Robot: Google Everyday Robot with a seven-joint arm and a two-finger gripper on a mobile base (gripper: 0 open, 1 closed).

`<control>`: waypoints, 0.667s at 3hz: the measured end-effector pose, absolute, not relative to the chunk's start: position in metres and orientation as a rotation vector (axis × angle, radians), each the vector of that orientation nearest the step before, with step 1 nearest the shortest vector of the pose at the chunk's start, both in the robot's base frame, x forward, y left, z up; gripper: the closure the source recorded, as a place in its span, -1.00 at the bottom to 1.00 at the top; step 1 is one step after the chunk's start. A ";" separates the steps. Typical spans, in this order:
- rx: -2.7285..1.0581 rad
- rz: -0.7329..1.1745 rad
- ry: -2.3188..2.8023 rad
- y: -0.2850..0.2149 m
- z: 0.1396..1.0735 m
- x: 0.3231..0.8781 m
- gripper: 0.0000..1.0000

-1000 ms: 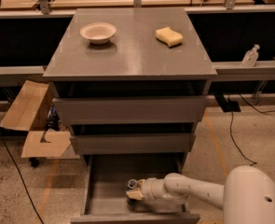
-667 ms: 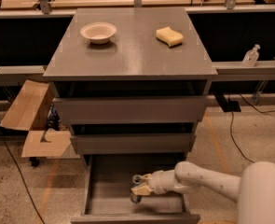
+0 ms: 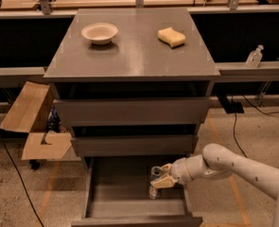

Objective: Pick redbull can from bottom drawer and place on counter

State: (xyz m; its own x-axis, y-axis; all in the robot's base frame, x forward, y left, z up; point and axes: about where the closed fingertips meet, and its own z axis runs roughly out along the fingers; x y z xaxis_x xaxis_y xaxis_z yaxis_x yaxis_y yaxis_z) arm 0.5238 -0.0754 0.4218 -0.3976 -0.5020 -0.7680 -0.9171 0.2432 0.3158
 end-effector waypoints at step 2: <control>-1.348 0.940 1.972 -0.121 0.515 0.529 1.00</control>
Offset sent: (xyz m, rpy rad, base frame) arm 0.0022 -0.0387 0.0621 -0.0325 -0.0391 0.0001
